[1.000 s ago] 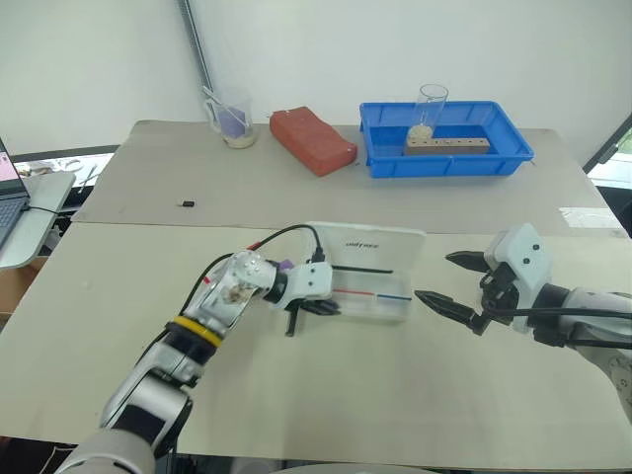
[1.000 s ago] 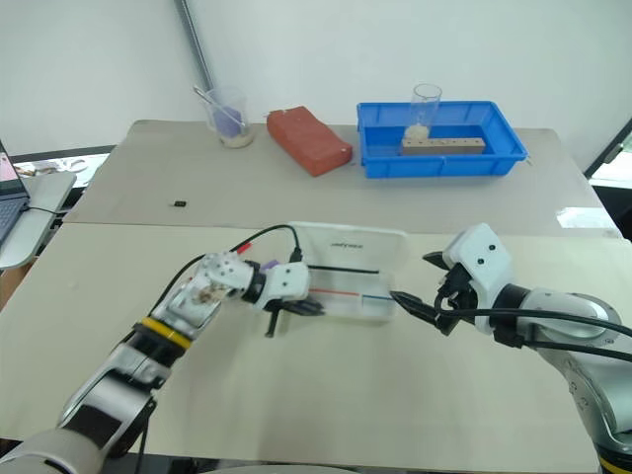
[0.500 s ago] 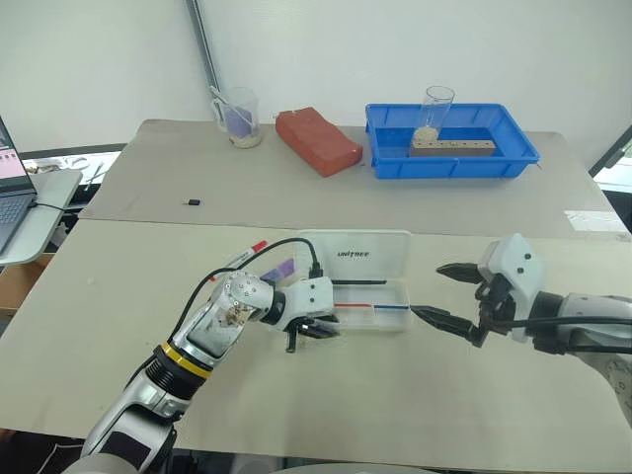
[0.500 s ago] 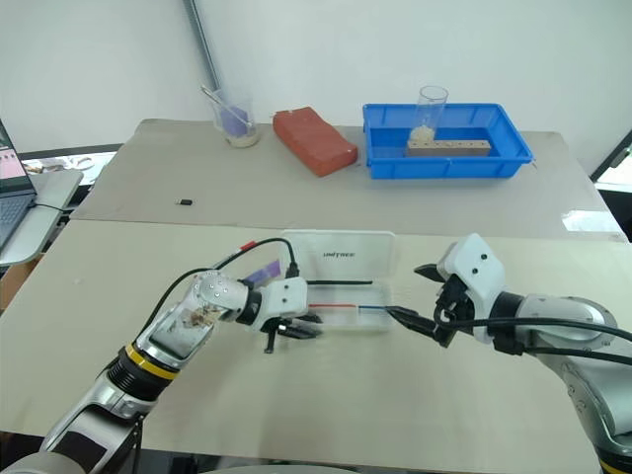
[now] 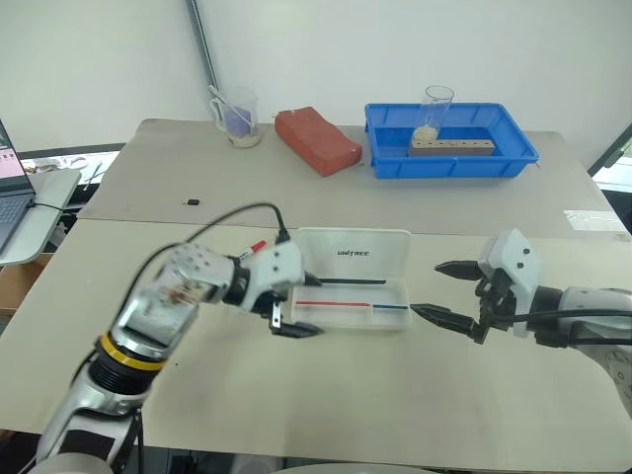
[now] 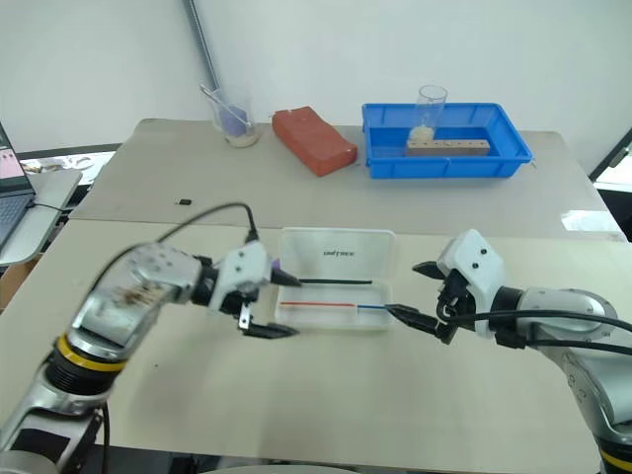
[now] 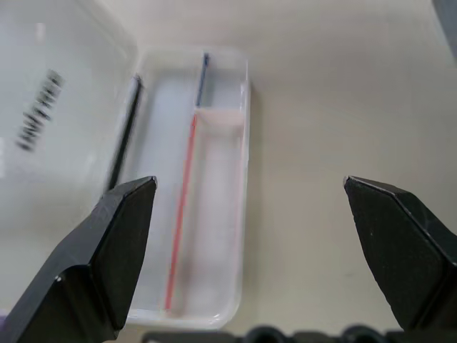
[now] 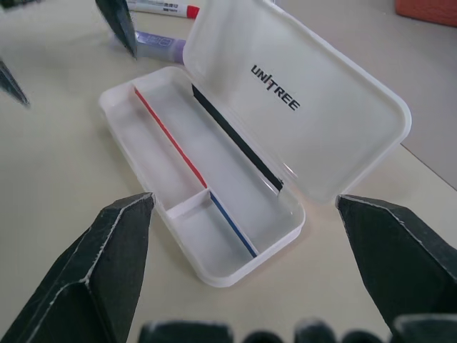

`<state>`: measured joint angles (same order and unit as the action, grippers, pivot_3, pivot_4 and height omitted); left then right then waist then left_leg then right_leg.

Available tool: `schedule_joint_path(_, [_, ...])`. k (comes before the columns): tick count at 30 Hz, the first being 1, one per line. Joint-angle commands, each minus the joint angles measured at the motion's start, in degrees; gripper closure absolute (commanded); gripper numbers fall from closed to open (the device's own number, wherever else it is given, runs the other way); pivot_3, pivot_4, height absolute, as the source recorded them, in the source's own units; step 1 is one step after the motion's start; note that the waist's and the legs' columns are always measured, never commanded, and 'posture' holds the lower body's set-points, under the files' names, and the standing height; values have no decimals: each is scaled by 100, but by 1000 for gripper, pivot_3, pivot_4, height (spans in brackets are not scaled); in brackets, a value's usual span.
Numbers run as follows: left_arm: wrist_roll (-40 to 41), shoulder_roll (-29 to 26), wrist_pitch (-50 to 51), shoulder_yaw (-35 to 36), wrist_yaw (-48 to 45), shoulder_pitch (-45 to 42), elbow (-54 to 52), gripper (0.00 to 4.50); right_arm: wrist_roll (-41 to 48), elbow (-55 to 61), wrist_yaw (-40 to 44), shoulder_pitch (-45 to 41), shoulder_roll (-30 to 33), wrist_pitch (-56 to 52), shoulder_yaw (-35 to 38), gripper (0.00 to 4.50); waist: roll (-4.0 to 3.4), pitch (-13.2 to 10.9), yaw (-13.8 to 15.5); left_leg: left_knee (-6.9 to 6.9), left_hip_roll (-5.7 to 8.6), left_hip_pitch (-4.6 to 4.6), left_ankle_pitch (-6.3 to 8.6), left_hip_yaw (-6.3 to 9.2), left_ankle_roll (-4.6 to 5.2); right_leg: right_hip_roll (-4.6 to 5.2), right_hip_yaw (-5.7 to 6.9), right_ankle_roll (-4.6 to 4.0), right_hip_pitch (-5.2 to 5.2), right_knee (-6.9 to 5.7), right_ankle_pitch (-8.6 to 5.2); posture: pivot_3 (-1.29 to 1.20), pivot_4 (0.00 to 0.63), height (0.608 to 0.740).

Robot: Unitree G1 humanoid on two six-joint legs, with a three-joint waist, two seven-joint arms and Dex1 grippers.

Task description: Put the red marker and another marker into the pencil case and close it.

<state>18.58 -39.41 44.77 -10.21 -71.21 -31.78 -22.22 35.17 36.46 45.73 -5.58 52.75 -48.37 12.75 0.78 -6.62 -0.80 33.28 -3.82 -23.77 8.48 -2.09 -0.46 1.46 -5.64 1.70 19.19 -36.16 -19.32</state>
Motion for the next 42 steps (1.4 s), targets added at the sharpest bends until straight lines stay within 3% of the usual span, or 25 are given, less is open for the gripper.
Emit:
schedule_joint_path(1, [598,-172,566,705,143,-289,62,34,194,43,33,-389,-18,27,-80,0,-2,0,0,-1,1,2,0,0,0,1,0,1,-2,3,-1,0,150,740])
schedule_joint_path(3, [596,-211,503,1208,504,-405,688,34,331,100,-62,-807,-185,-98,-311,0,-3,-2,-13,-1,0,1,0,0,0,0,-1,2,1,0,-1,0,150,740])
schedule_joint_path(9, [-682,-82,-1714,1512,2144,-101,3251,34,683,223,-496,-2018,-800,-525,-983,0,-24,10,-41,-17,-3,21,0,9,0,-8,-6,-21,3,-6,9,0,150,740])
schedule_joint_path(13, [-792,-10,-2577,1319,1822,252,4199,34,726,159,-448,-2419,-902,-578,-1264,0,-7,3,17,-23,-2,6,0,4,0,-1,-2,-46,15,-4,23,0,150,740])
schedule_joint_path(17, [-769,62,-2639,1049,1250,294,4916,34,765,30,-443,-2743,-971,-604,-1409,0,6,1,109,-18,-1,-4,0,-7,0,14,10,-47,48,-7,24,0,150,740])
schedule_joint_path(20, [-989,36,-3046,924,1164,212,5479,898,835,84,-503,-2813,-1006,-686,-1402,0,4,9,128,-21,-4,-3,0,-15,-1,16,11,-54,54,-15,27,0,150,740])
schedule_joint_path(24, [-1010,45,-3218,968,1054,84,5766,2786,930,189,-563,-2742,-964,-755,-1322,0,-1,17,116,-24,-3,-5,0,-20,0,16,5,-59,60,-42,29,0,150,740])
schedule_joint_path(27, [-995,31,-3252,989,1019,45,5708,4214,924,192,-597,-2666,-919,-716,-1299,0,-1,17,111,-21,-5,-12,-1,-22,1,10,5,-59,73,-65,28,0,150,740])
schedule_joint_path(28, [-965,9,-3238,1022,1017,46,5591,4336,905,189,-599,-2633,-902,-692,-1295,0,-1,17,110,-21,-5,-12,-1,-21,1,8,5,-59,74,-66,28,0,150,740])
schedule_joint_path(32, [-738,-156,-2983,1207,912,90,4995,4324,889,176,-577,-2443,-799,-648,-1199,0,0,16,108,-21,-7,-12,-1,-21,1,6,5,-59,78,-70,28,0,150,740])
schedule_joint_path(37, [436,-1410,-1480,1696,-326,477,2592,4324,712,197,-108,-1341,-146,-410,-650,0,38,16,70,-21,-15,-30,-2,-19,1,0,6,-60,93,-74,28,0,150,740])
schedule_joint_path(42, [1003,-2326,-1008,1678,-1115,1019,1220,4324,585,138,58,-789,77,-140,-456,0,-7,27,-25,-28,-13,0,-1,-34,0,10,0,-63,75,-62,21,0,150,740])
